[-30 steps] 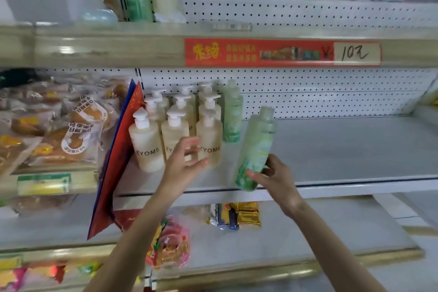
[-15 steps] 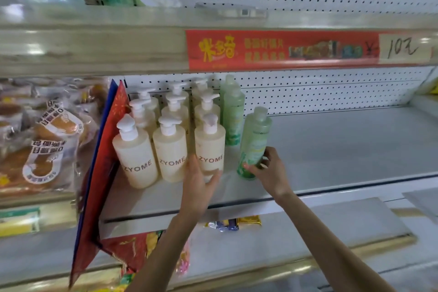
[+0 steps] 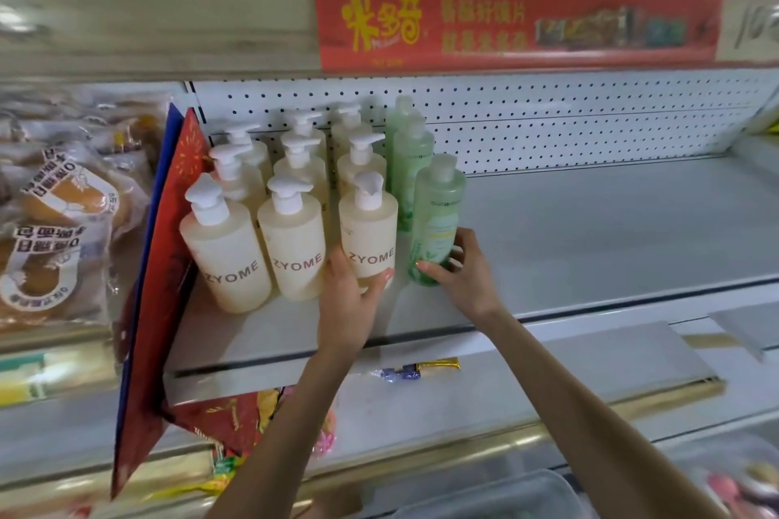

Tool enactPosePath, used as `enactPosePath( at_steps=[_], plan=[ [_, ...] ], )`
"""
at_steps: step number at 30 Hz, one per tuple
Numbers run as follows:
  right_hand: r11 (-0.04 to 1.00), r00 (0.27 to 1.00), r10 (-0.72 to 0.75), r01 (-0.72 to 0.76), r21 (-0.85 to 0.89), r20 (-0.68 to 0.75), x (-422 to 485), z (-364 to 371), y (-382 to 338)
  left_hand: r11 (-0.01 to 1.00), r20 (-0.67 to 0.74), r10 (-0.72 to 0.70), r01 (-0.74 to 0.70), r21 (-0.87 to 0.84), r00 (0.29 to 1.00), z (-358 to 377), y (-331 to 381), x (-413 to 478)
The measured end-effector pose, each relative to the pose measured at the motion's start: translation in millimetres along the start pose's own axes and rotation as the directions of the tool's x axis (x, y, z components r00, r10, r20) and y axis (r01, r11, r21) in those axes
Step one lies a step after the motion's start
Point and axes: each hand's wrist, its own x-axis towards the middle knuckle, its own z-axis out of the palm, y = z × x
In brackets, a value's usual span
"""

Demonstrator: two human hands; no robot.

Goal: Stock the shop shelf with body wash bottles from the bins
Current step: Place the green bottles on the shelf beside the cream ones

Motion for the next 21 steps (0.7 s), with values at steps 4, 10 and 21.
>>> enactPosePath(
  at_steps=[4, 10, 21],
  plan=[
    [1.0, 1.0, -0.001, 0.001, -0.015, 0.01, 0.1, 2.3, 0.0, 1.0, 0.012, 0.001, -0.001, 0.009, 1.0, -1.3, 0.5, 0.0],
    [0.999, 0.999, -0.008, 0.01, -0.049, 0.033, -1.0, 1.2, 1.0, 0.999, 0.047, 0.0, -0.002, 0.036, 0.999, -3.5, 3.3, -0.5],
    [0.999, 0.999, -0.013, 0.015, -0.034, 0.047, -4.0, -1.6, -0.4, 1.0, 0.073, -0.005, 0.003, 0.029, 0.997, -6.6, -0.7, 1.5]
  ],
)
